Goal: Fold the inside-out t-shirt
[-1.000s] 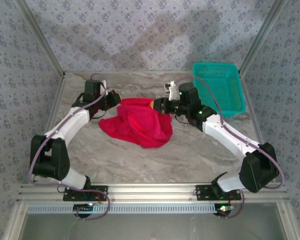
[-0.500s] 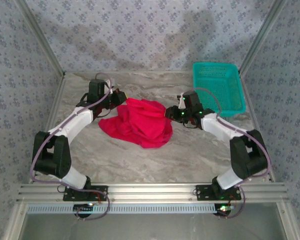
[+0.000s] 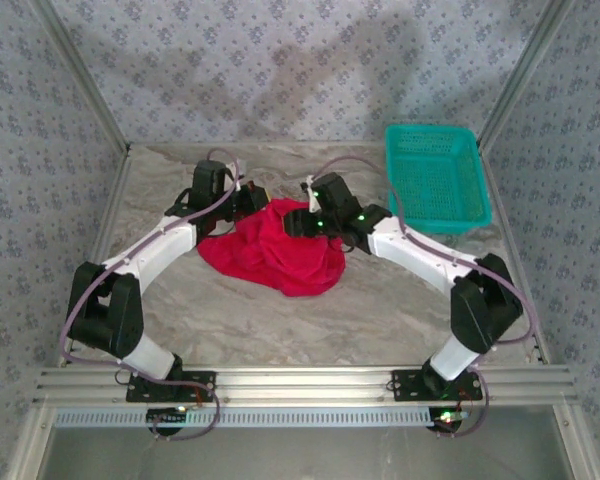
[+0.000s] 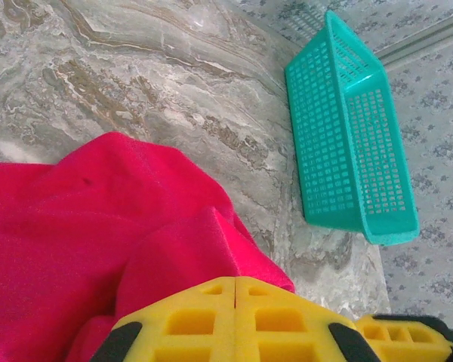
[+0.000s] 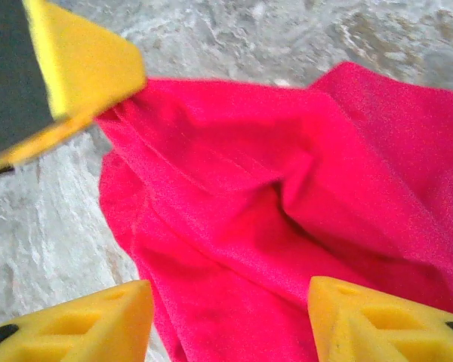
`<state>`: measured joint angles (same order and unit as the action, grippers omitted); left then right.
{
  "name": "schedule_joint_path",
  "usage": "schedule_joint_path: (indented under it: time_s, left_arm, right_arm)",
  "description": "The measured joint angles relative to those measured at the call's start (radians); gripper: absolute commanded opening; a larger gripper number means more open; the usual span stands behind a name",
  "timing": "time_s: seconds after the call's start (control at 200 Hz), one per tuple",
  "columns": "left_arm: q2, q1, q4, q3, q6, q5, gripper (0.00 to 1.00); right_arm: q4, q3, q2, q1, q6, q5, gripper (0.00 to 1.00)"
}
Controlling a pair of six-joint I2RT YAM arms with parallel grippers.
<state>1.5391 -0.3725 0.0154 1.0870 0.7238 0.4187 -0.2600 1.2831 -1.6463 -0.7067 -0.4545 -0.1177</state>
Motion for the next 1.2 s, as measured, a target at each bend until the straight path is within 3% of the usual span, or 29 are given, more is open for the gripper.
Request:
schedule_joint_path:
  time_s: [0.23,0.53,0.81,0.84,0.919,1.079,1.199]
  left_arm:
    - [0.0,0.0,0.005,0.0,0.0,-0.002,0.0]
    - [0.0,0.0,0.011,0.0,0.0,-0.008,0.0]
    - [-0.011,0.0,0.014,0.0,0.0,-0.008,0.0]
    - [-0.012,0.0,0.013,0.0,0.0,-0.008,0.0]
    - [-0.013,0.0,0.014,0.0,0.0,-0.008,0.0]
    - [-0.013,0.006,0.034,0.008,-0.016,-0.012,0.0]
    - [-0.011,0.034,0.076,0.059,-0.044,-0.015,0.0]
  right_arm:
    - [0.057,0.07,-0.158,-0.01,0.003,0.021,0.6]
    - [0.093,0.13,-0.254,-0.007,-0.085,0.183,0.43]
    - [0.055,0.28,-0.364,0.002,-0.135,0.26,0.43]
    - [0.051,0.298,-0.376,0.003,-0.137,0.261,0.36]
    - [0.028,0.34,-0.403,0.007,-0.143,0.261,0.0]
    - [-0.117,0.428,-0.421,0.02,-0.171,0.238,0.0]
    - [-0.276,0.459,-0.357,0.058,-0.146,0.087,0.0]
